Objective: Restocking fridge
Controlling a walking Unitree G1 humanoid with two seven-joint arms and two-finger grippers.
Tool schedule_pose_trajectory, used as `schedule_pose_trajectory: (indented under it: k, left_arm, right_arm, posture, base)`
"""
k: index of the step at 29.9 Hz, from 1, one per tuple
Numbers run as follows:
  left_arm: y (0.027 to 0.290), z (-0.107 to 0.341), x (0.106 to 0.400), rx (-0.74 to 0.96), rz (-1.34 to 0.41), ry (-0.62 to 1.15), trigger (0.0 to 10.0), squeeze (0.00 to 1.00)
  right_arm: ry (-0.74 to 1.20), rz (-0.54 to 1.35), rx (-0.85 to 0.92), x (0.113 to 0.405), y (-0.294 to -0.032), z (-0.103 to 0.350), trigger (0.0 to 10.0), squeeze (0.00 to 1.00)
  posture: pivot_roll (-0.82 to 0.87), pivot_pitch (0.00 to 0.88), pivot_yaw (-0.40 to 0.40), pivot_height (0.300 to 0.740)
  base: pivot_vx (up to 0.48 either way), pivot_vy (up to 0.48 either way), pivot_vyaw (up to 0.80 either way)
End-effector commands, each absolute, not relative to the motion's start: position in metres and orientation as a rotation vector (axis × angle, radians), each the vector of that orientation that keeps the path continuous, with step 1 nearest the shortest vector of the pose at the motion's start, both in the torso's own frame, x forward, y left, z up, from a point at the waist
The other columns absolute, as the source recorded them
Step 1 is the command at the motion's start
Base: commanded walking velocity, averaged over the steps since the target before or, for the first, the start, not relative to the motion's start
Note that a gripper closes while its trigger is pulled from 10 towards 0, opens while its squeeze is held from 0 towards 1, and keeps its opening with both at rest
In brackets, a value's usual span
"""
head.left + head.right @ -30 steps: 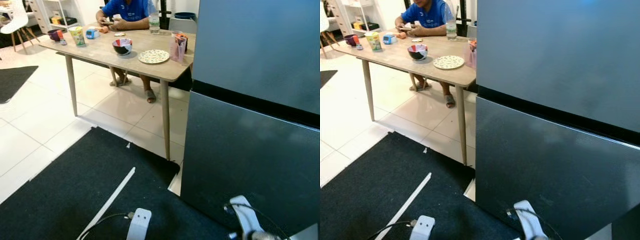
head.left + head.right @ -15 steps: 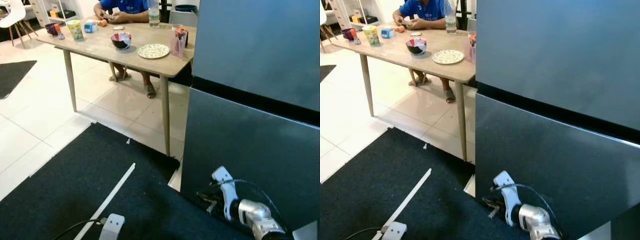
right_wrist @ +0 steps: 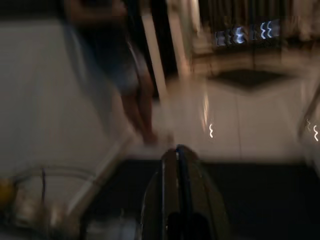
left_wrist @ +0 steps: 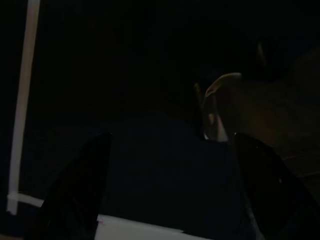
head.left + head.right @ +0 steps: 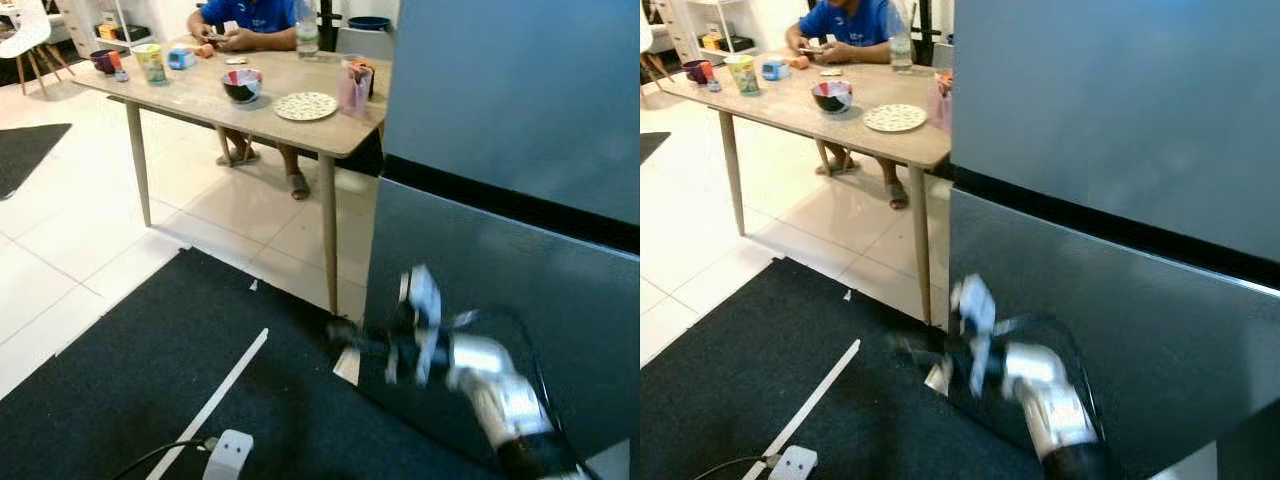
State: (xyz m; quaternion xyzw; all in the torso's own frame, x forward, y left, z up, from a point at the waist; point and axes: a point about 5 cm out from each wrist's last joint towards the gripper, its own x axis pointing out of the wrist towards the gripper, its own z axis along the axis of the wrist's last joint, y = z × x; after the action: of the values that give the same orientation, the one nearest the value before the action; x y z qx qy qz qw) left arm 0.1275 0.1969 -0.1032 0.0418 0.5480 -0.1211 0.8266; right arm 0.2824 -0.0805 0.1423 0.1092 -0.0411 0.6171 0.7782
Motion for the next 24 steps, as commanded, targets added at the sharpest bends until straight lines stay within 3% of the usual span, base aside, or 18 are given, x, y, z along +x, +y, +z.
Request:
schedule_pose_trajectory:
  k: [1,5,13,24]
  left_arm:
    - [0.195,-0.105,0.123,0.076,-0.25,1.174,10.0,0.0]
    - [0.196,-0.105,0.122,0.074,-0.236,1.179,10.0,0.0]
    - [0.203,-0.104,0.123,0.066,-0.193,1.176,10.0,0.0]
    - [0.214,-0.104,0.117,0.081,-0.172,1.189,10.0,0.0]
  right_arm:
    - [-0.096,1.321,0.279,0.282,-0.083,0.145,10.0,0.0]
    - [-0.266,1.299,0.38,0.29,-0.081,0.184,10.0,0.0]
    - [-0.599,1.264,0.807,0.297,-0.076,0.266,10.0,0.0]
    - [-0.782,1.371,1.087,0.279,-0.072,0.329,10.0,0.0]
  posture:
    - [0.0,0.0,0.001,0.74]
    - [0.0,0.0,0.005,0.74]
    - [0.02,0.0,0.019,0.74]
    - [0.02,0.0,0.02,0.74]
  base:
    - [0.0,0.0,0.0]
    - [0.0,0.0,0.0]
    - [0.0,0.0,0.0]
    - [0.0,0.0,0.0]
